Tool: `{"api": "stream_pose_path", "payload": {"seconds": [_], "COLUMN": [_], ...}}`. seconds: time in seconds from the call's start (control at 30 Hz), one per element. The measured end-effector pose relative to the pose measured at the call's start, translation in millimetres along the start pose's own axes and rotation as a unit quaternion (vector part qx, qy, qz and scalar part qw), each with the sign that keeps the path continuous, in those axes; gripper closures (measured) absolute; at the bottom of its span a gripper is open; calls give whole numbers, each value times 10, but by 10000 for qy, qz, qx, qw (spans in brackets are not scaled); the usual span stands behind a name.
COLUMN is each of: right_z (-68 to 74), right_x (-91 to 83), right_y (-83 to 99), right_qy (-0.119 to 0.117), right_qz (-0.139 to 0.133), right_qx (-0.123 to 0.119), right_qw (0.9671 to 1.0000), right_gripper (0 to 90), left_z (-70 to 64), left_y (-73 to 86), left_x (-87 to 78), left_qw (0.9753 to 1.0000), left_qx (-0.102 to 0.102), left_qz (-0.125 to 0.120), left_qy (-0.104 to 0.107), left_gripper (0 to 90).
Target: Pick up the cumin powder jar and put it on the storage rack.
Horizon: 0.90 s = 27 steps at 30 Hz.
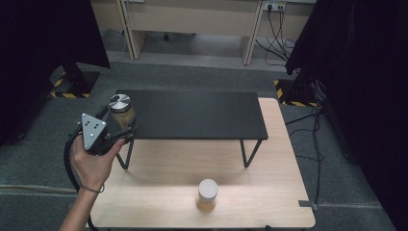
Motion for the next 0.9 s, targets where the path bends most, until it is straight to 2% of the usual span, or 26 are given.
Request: {"api": "stream_pose_path", "payload": {"seconds": [0.37,0.47,0.9], "right_z": [5,6,7], "right_x": [-8,-6,-2], "right_y": [-3,-4,-6], "right_qy": [-4,-15,-27], "right_qz": [-7,3,10], "right_qx": [3,1,-8], "right_qw": [10000,10000,10000], "right_gripper": [89,89,89], "left_z": [-33,-24,-68], "left_y": [52,86,271], "left_x": [-150,-199,-345], "left_qw": [9998,9998,9998], "left_qx": [82,1,18], "left_qz": [-182,-181,-137], "left_qy": [74,105,145], "left_gripper": [75,75,75]}}
Point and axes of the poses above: each handheld gripper's, and its own axes: x roughly forward along the jaws, y roughly out of its underside, z roughly to its left, the point moved 4 cm from there along x, roughly forward along the jaws, and after that the axes turned 8 degrees about z, right-handed, at the moved point
